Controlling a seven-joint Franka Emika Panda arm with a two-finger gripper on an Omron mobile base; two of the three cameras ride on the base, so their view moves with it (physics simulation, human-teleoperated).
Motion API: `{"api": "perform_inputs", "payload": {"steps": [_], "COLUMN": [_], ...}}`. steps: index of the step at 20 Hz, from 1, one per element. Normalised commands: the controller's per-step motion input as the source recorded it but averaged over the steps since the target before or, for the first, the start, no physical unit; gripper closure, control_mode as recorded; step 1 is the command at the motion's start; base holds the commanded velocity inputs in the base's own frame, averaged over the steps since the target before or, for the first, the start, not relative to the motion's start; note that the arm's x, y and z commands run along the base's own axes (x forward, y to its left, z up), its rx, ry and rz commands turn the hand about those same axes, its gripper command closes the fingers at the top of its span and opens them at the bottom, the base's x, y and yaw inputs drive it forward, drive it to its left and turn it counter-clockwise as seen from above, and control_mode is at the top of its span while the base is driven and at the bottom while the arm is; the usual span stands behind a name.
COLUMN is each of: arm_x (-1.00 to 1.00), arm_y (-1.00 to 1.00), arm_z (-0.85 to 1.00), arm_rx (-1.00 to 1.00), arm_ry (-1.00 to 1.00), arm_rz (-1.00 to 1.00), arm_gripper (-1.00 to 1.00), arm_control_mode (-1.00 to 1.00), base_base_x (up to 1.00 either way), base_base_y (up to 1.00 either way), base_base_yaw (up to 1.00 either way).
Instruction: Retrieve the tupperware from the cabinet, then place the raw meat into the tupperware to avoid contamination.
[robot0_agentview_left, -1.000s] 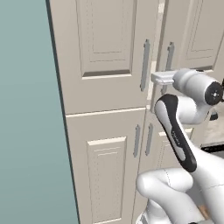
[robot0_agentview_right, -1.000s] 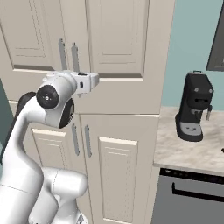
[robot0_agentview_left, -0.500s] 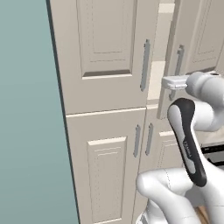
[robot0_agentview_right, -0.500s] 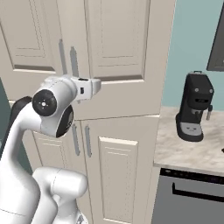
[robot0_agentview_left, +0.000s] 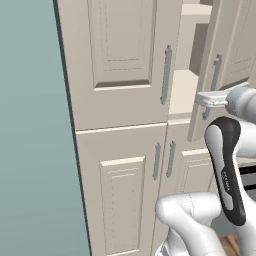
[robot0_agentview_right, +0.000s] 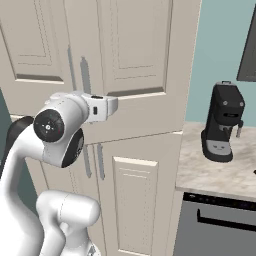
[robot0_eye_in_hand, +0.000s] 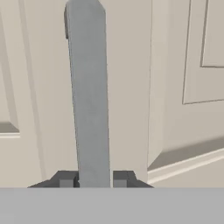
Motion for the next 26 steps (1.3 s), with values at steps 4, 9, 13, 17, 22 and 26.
{"api": "perform_inputs", "payload": {"steps": [4, 9, 13, 17, 22, 26], "arm_x": [-0.36, -0.34, -0.25, -0.05, 0.0, -0.05], "arm_y": [-0.37, -0.34, -0.26, -0.04, 0.0, -0.07], "arm_z": [-0.04, -0.03, -0.03, 0.0, 0.0, 0.0], "arm_rx": [-0.01, -0.02, -0.02, 0.0, 0.0, 0.0], "arm_ry": [0.07, 0.08, 0.04, 0.0, 0.0, 0.0], "arm_rz": [0.0, 0.0, 0.0, 0.0, 0.0, 0.0], "arm_gripper": [1.0, 1.0, 1.0, -1.0, -1.0, -1.0], "arm_control_mode": [-1.0, -1.0, -1.0, -1.0, -1.0, -1.0], "base_base_x": [0.0, 0.0, 0.0, 0.0, 0.0, 0.0], "base_base_y": [0.0, 0.0, 0.0, 0.0, 0.0, 0.0], "base_base_yaw": [0.0, 0.0, 0.0, 0.0, 0.0, 0.0]}}
